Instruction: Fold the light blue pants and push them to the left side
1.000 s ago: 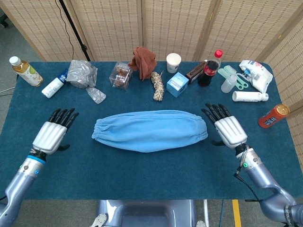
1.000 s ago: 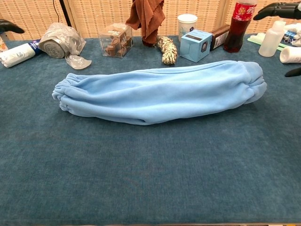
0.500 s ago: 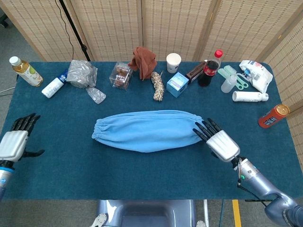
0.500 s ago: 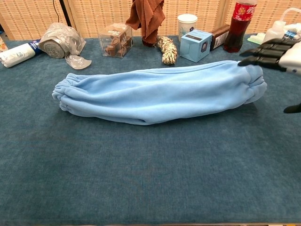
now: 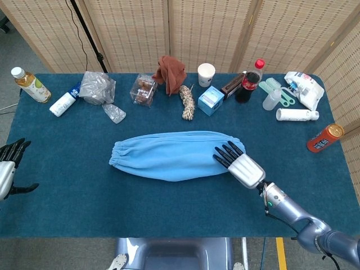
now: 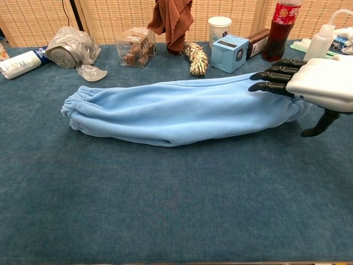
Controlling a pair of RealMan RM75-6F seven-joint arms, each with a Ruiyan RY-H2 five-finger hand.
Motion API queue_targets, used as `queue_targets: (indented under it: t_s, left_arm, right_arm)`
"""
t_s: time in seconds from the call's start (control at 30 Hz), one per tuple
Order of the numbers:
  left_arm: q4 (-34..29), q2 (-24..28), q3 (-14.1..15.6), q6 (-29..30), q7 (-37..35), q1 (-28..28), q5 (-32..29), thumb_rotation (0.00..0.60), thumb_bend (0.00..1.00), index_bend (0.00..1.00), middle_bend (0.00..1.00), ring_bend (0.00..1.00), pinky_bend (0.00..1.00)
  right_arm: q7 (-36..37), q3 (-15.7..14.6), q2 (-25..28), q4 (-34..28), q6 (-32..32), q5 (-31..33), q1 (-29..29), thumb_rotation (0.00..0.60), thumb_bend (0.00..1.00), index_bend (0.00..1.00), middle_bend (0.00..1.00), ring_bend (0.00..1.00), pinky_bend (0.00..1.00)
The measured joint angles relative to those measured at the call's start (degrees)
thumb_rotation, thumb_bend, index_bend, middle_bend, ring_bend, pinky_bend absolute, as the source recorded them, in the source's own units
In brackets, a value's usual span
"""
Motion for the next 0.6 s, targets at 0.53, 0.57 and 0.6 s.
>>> queue_targets:
  t_s: [0.53, 0.57, 0.6]
  left_arm:
    - [-0.68, -0.41, -0.88, 0.12, 1.87, 1.05, 0.44, 0.6, 0.04, 0.0, 0.0, 0.0, 0.0]
    - [-0.67, -0.38, -0.94, 0.18, 1.74, 1.17, 0.56, 0.6, 0.04, 0.0, 0.0, 0.0, 0.0]
    - [-0.64, -0.36, -0.99, 0.23, 1.67, 1.23, 0.62, 0.6, 0.04, 0.0, 0.0, 0.0, 0.0]
  right_arm:
    - [0.63, -0.51, -4.18, 9.34, -1.0, -0.02, 1.84, 0.6, 0.0, 0.12, 0.0, 0.0, 0.16]
    - [1.15, -0.61, -4.7, 10.46, -0.8, -0.19, 1.97, 0.6, 0.0, 0.14, 0.01, 0.0, 0.18]
    - [1.79, -0.72, -5.2, 11.56, -0.57, -0.38, 2.1, 0.6, 0.01, 0.15, 0.02, 0.0, 0.19]
